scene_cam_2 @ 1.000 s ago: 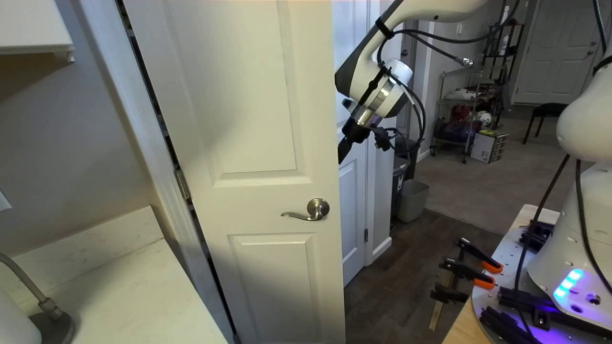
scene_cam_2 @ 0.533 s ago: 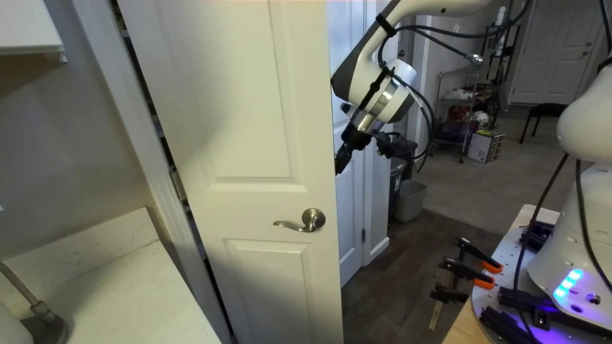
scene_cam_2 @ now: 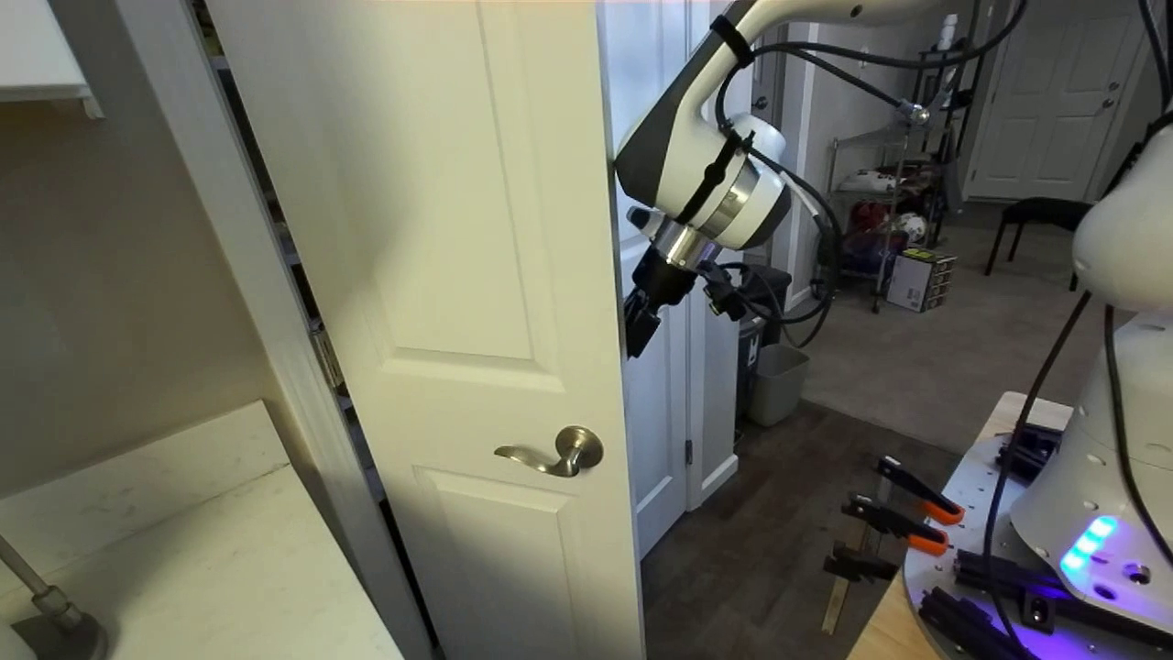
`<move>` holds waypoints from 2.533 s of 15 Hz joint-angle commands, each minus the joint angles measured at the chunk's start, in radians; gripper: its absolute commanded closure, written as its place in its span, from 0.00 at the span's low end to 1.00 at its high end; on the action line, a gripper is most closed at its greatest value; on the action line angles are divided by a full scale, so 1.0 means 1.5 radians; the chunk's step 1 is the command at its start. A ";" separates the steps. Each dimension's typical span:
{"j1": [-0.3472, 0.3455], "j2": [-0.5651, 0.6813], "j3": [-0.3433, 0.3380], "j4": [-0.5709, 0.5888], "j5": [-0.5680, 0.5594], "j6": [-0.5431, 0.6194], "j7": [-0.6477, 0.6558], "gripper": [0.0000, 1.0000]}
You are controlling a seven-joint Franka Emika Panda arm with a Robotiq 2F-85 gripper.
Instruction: Open the left pantry door.
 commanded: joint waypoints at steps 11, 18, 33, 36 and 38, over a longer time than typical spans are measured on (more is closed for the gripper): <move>0.028 0.054 0.020 0.012 -0.012 0.022 -0.023 0.00; 0.040 0.081 -0.009 0.000 -0.083 -0.058 0.008 0.00; 0.052 0.103 -0.053 0.009 -0.108 -0.070 0.006 0.00; 0.054 0.103 -0.053 0.009 -0.108 -0.070 0.006 0.00; 0.054 0.098 -0.057 0.006 -0.107 -0.064 0.011 0.00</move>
